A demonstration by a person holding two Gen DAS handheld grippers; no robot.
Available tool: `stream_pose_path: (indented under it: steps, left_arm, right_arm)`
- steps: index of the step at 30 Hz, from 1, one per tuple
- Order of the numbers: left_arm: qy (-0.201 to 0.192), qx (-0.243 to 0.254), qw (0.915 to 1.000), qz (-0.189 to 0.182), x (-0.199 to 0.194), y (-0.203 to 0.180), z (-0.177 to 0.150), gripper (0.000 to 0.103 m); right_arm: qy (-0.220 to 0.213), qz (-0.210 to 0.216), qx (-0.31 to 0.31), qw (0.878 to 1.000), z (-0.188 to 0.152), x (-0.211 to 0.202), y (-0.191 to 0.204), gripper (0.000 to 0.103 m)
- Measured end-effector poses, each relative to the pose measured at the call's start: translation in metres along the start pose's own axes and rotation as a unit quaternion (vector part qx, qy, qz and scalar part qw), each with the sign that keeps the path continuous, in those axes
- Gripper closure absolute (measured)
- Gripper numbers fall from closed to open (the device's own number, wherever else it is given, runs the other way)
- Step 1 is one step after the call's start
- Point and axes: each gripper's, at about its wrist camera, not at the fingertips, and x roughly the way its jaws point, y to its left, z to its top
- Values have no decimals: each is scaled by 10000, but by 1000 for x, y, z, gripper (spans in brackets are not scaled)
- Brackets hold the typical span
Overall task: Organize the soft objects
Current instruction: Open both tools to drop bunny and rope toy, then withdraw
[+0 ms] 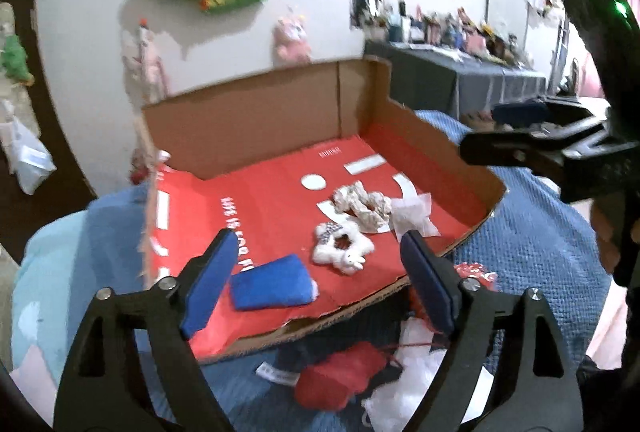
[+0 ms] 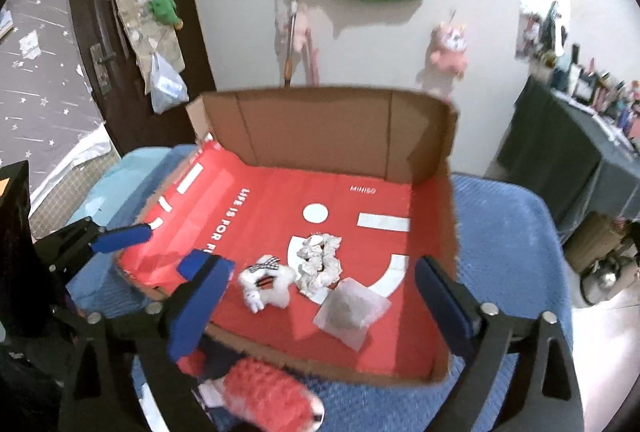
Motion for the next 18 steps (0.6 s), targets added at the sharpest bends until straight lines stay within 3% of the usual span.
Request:
stream_pose_path:
  steps: [11, 18]
  left_arm:
    - [-770, -402, 9937, 701, -72, -10, -45, 8]
    - [-690, -702, 9922, 765, -78, -17, -79, 8]
  right_arm:
    - [-808, -573, 118, 9950, -67, -84, 20, 0]
    - [-847, -752, 329, 9930, -111, -92, 21, 0]
